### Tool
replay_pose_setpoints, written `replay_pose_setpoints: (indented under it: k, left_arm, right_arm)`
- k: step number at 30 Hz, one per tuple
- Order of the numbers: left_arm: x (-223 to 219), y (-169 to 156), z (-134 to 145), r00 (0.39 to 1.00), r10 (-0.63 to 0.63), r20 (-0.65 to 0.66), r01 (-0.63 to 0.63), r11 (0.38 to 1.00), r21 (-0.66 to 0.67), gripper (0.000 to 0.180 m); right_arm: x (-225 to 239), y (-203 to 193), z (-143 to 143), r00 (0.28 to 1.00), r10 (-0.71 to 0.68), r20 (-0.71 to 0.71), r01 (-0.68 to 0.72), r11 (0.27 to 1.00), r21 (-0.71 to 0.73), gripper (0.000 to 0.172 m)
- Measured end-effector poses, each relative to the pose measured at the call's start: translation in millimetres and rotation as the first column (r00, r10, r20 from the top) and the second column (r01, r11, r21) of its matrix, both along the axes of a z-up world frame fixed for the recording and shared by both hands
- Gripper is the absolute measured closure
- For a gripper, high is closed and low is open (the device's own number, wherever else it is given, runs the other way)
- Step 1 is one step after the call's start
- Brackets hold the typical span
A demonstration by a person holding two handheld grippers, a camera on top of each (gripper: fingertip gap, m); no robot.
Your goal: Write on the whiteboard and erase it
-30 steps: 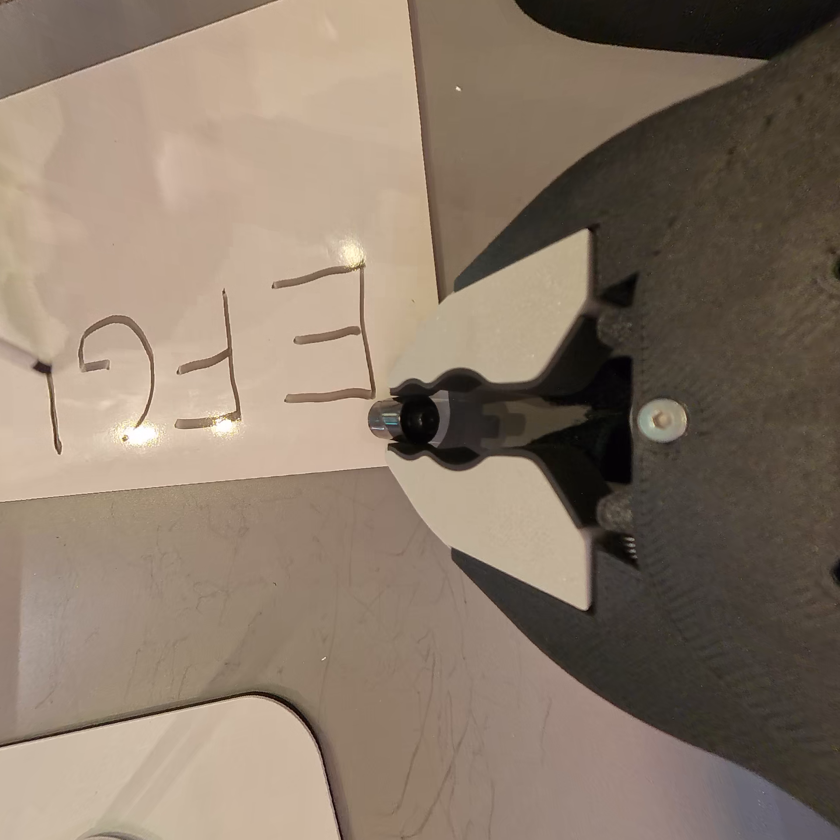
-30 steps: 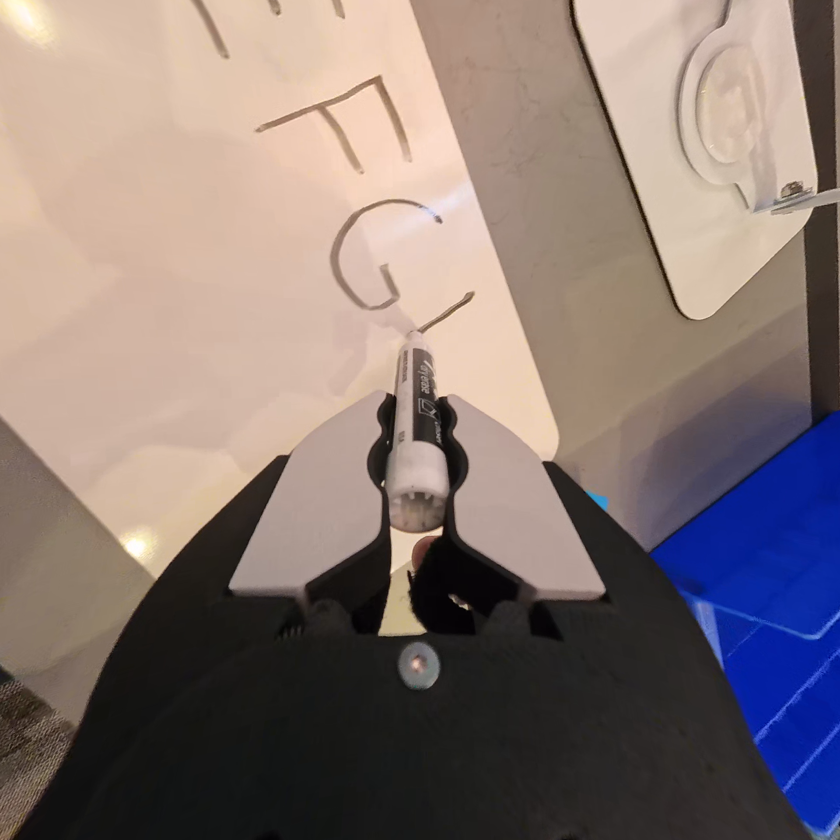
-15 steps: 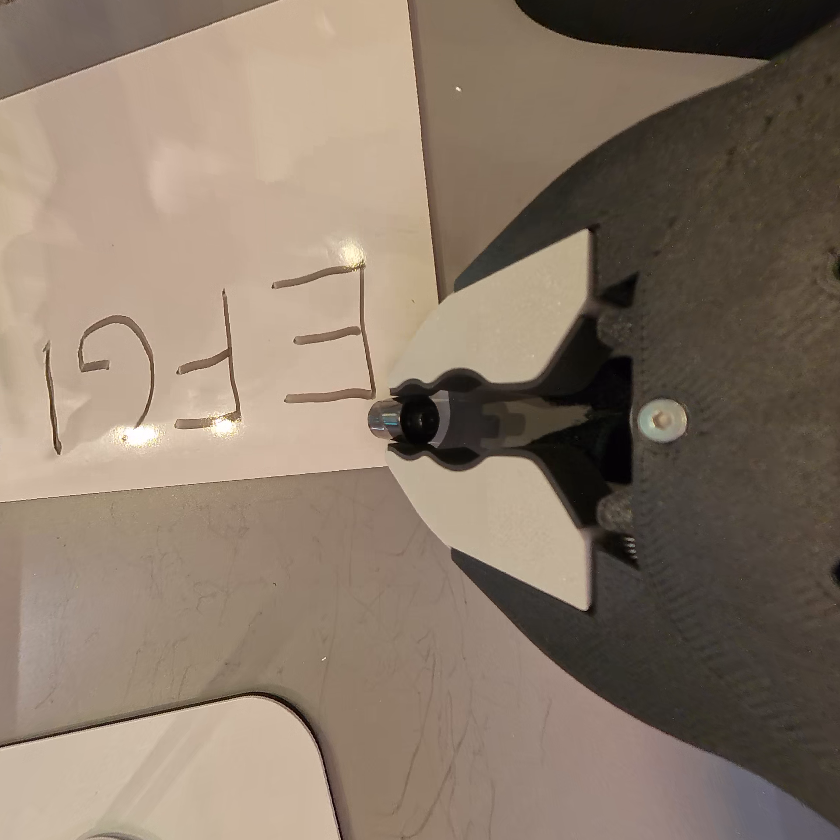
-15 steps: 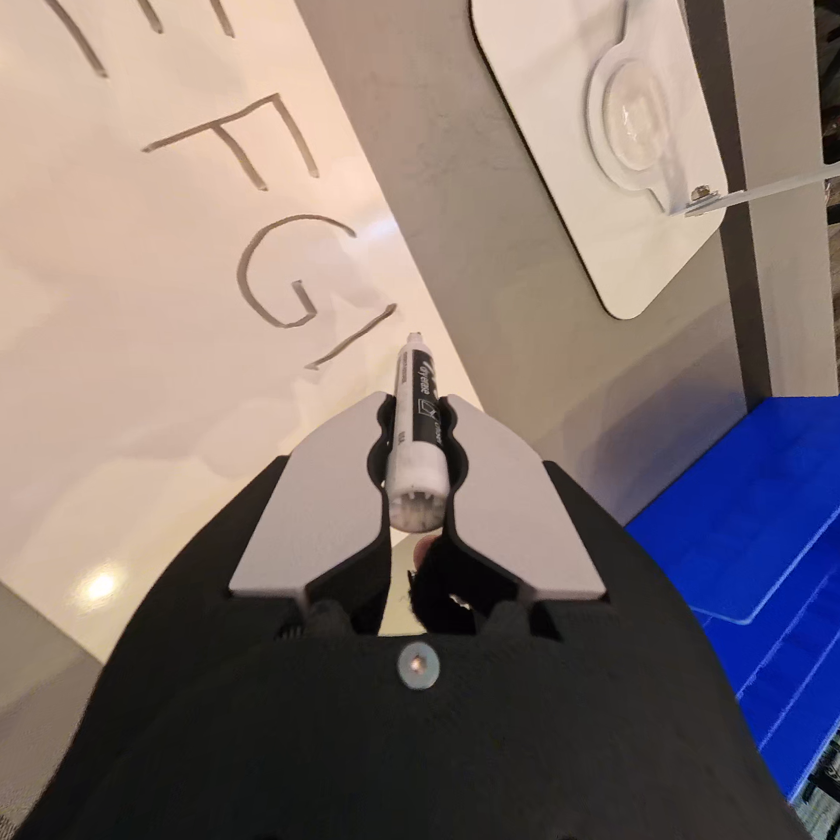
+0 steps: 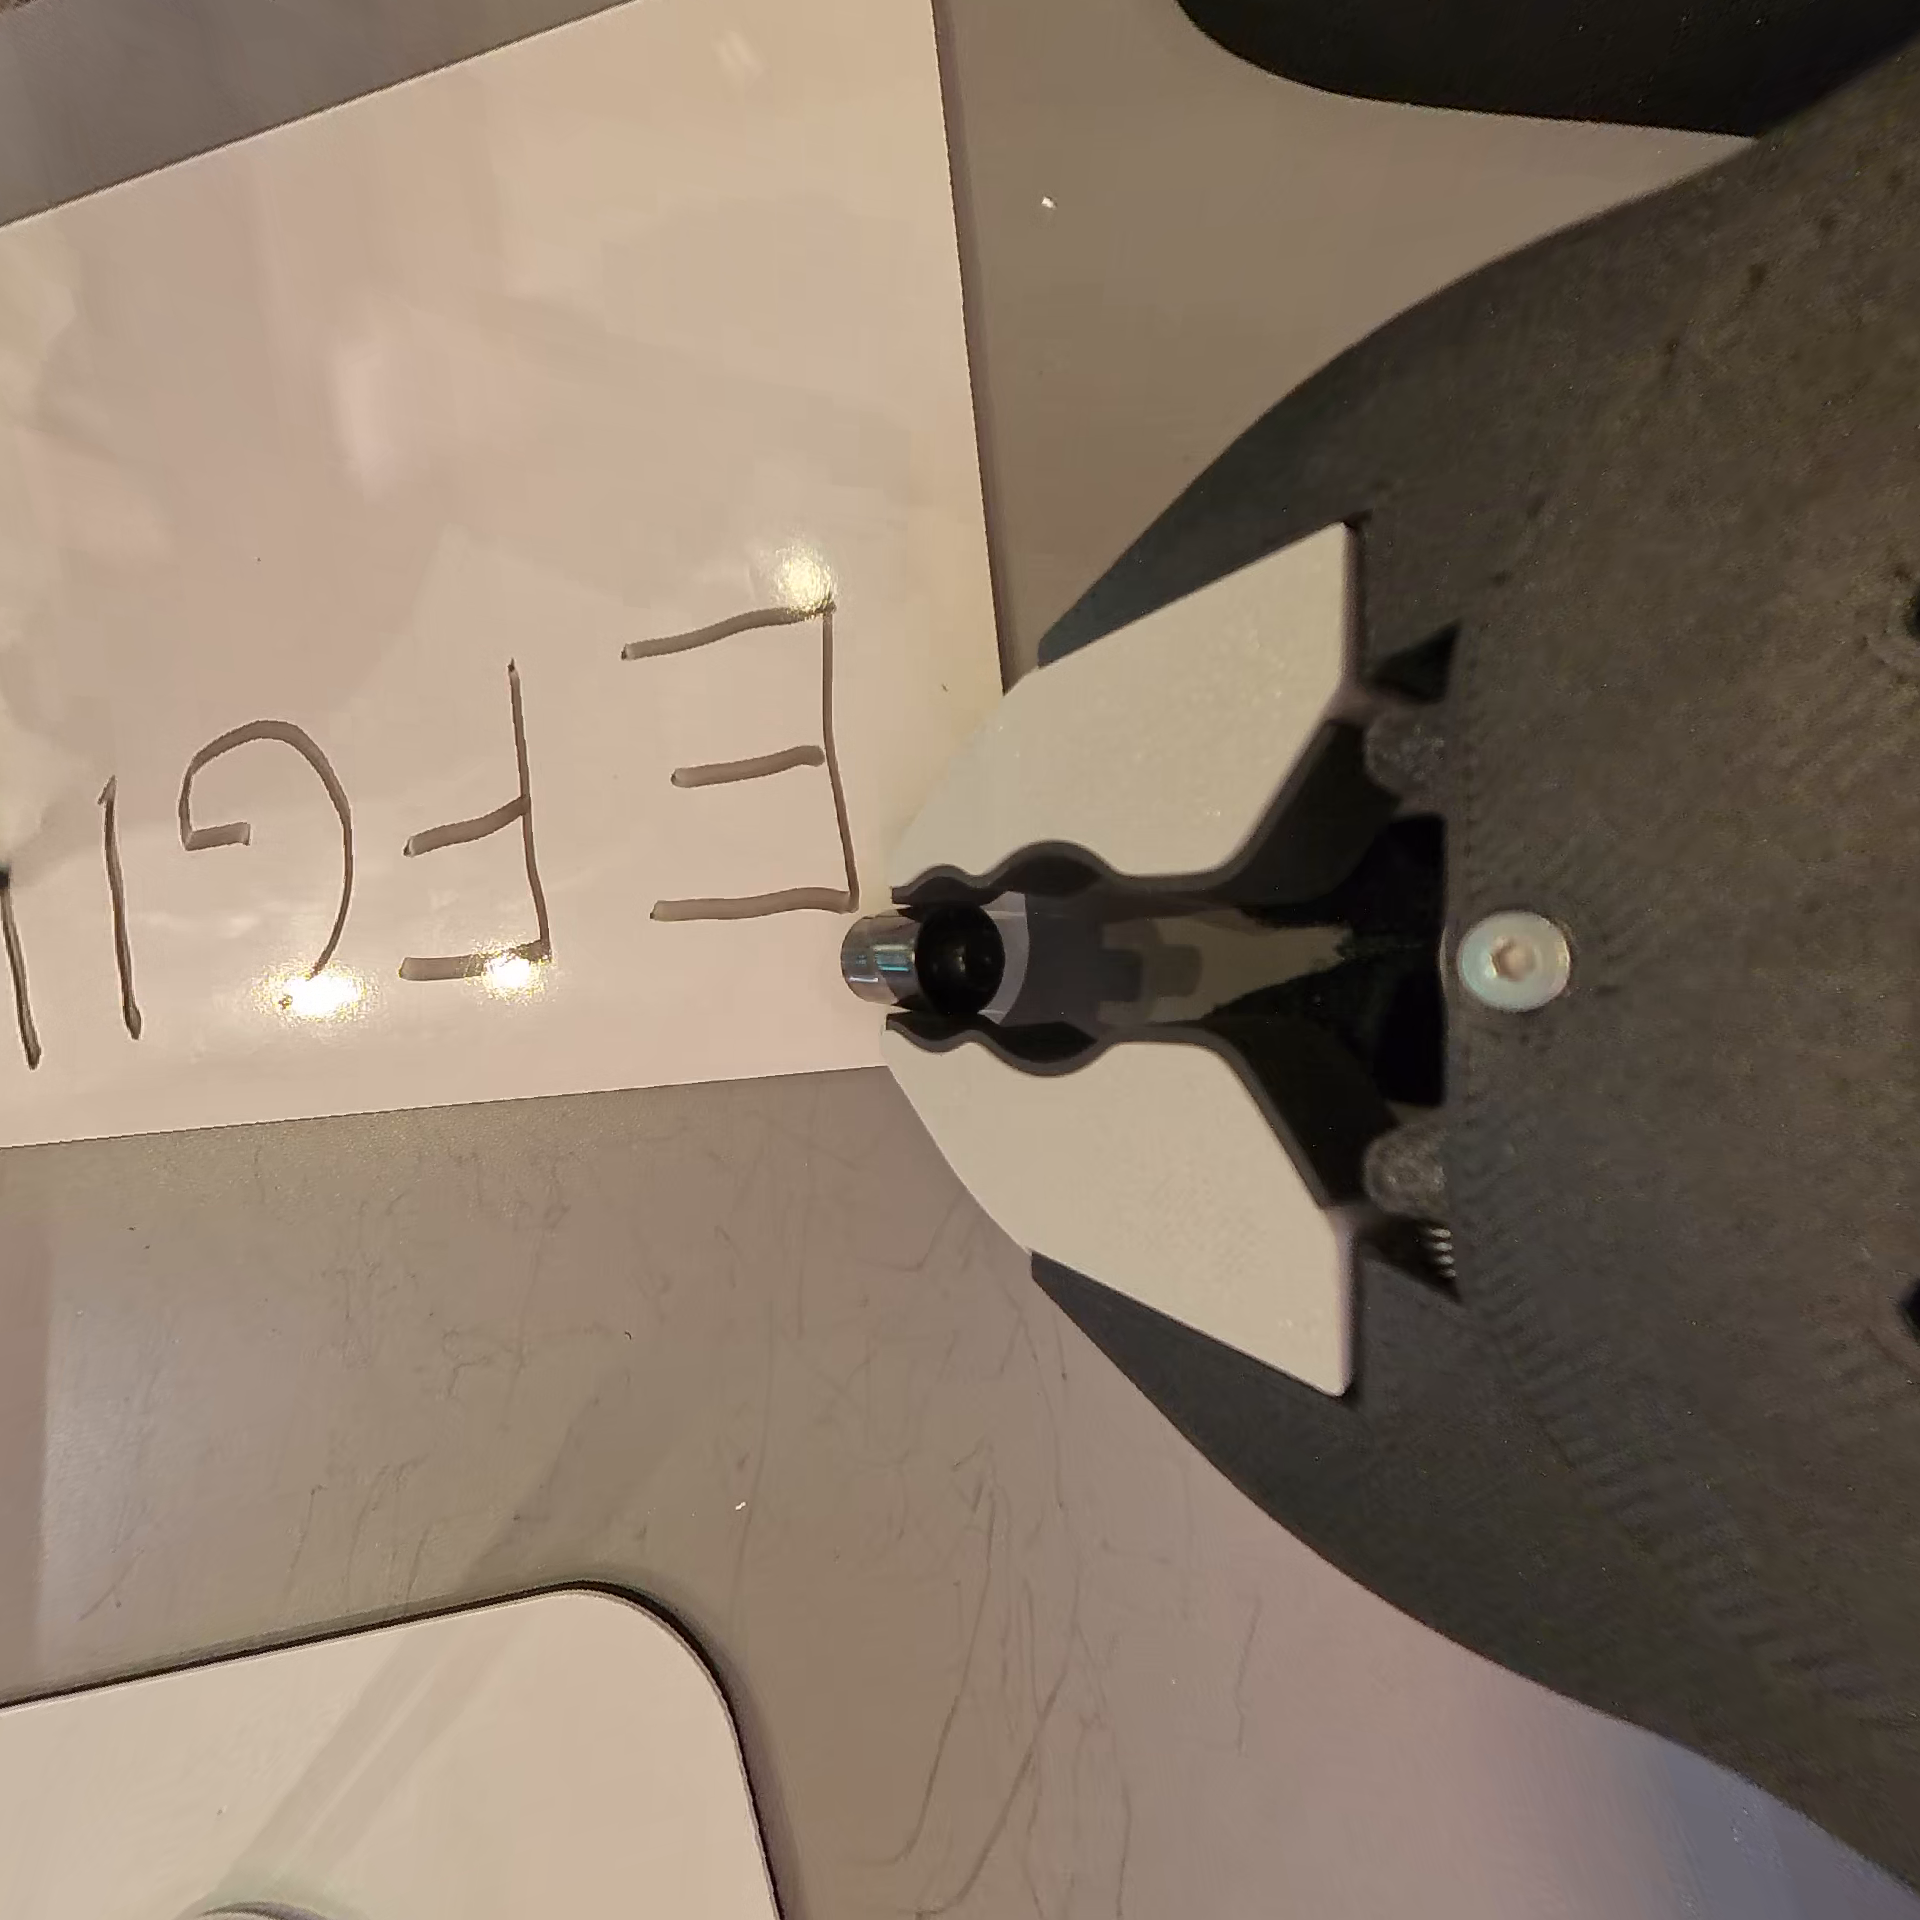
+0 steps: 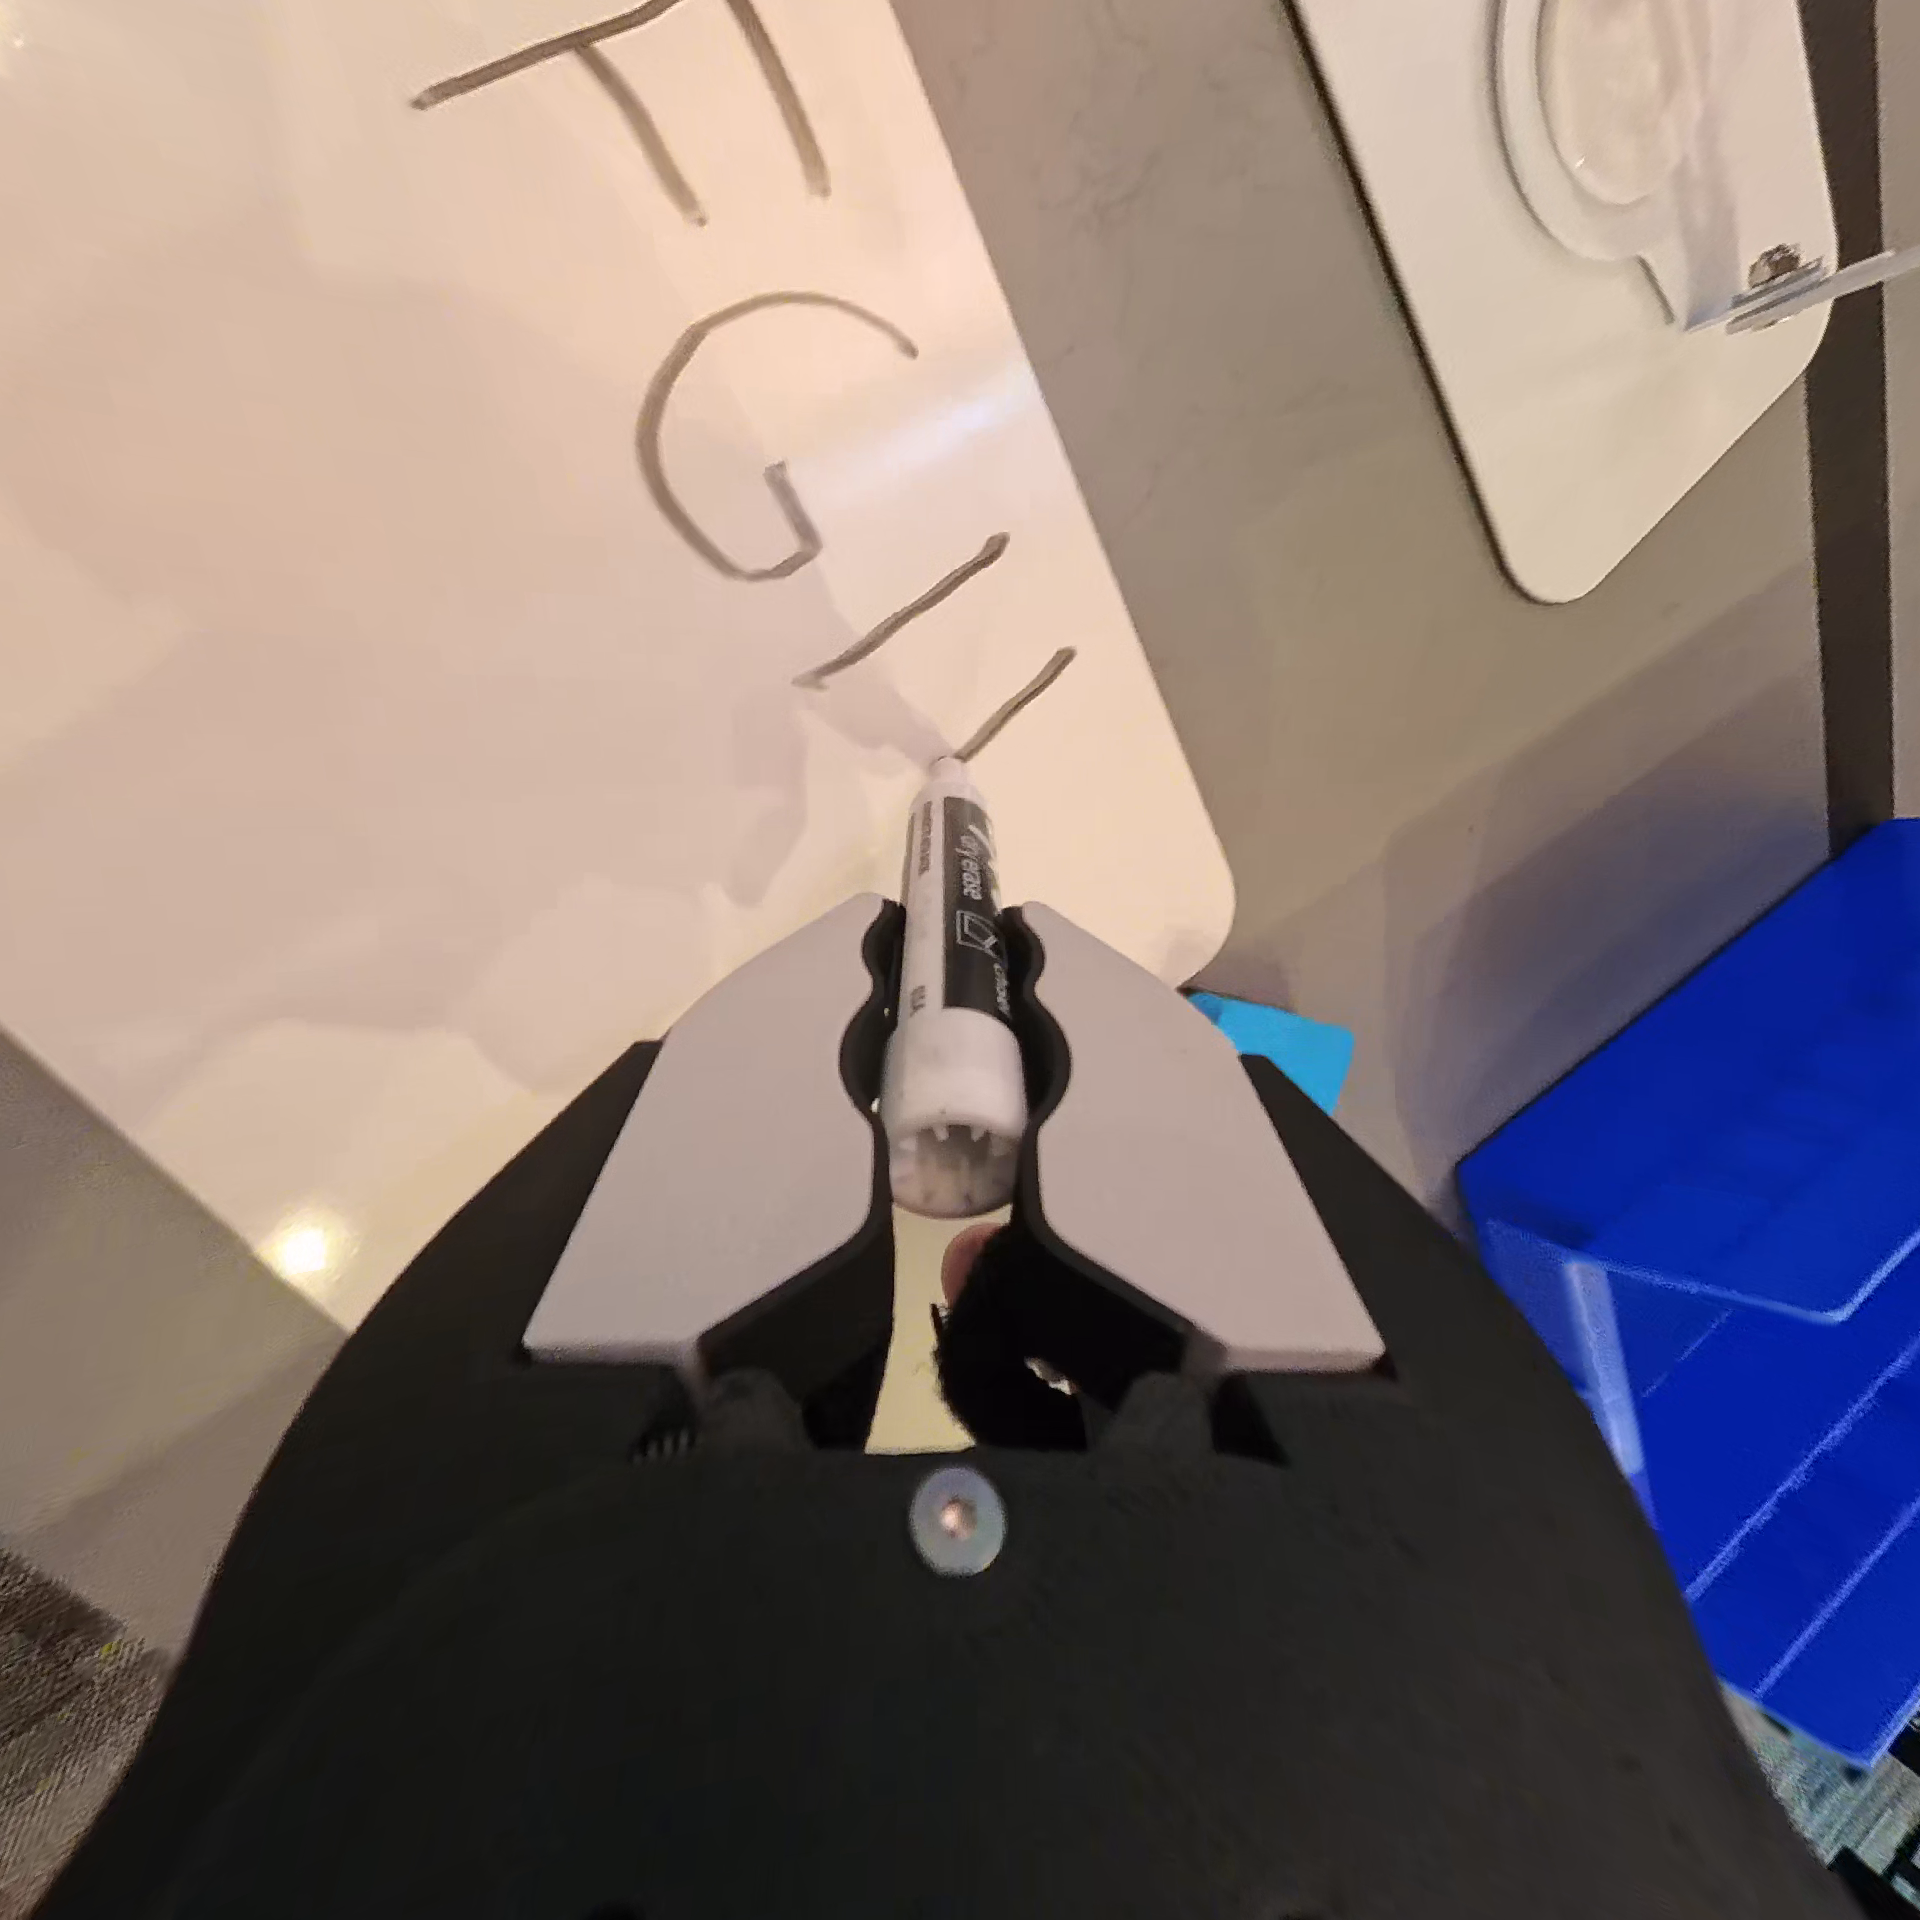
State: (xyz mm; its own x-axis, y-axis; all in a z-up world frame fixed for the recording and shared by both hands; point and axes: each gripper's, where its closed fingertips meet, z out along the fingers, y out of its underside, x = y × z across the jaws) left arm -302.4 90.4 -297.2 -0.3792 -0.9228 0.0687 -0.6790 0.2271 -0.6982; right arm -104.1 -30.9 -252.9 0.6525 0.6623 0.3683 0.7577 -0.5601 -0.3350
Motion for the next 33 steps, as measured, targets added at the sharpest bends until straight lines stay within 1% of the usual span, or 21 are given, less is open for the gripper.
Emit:
replay_pose_setpoints:
  k: [3,5,11,17,25,33]
  left_arm:
    - [0,0,0,1.000,0.000,0.000,0.000,1.000,0.000,0.161]
    - [0,0,0,1.000,0.000,0.000,0.000,1.000,0.000,0.161]
    - [0,0,0,1.000,0.000,0.000,0.000,1.000,0.001,0.161]
    - [0,0,0,1.000,0.000,0.000,0.000,1.000,0.000,0.161]
    - [0,0,0,1.000,0.000,0.000,0.000,1.000,-0.001,0.161]
    - [0,0,0,1.000,0.000,0.000,0.000,1.000,-0.001,0.161]
  right_arm:
    - [-2,-16,0,1.000,-0.002,-0.002,0.002,1.000,-0.014,0.151]
    - [-3,-19,1,1.000,-0.008,-0.003,0.008,1.000,-0.012,0.151]
    - [-14,1,15,0.998,0.009,-0.057,-0.005,0.998,0.067,0.151]
    - [-24,14,6,0.997,0.042,-0.058,-0.038,0.998,0.056,0.151]
    - [-26,16,-1,0.997,0.052,-0.065,-0.049,0.998,0.041,0.151]
    - [-7,13,-1,0.999,0.016,-0.036,-0.015,0.999,0.034,0.151]
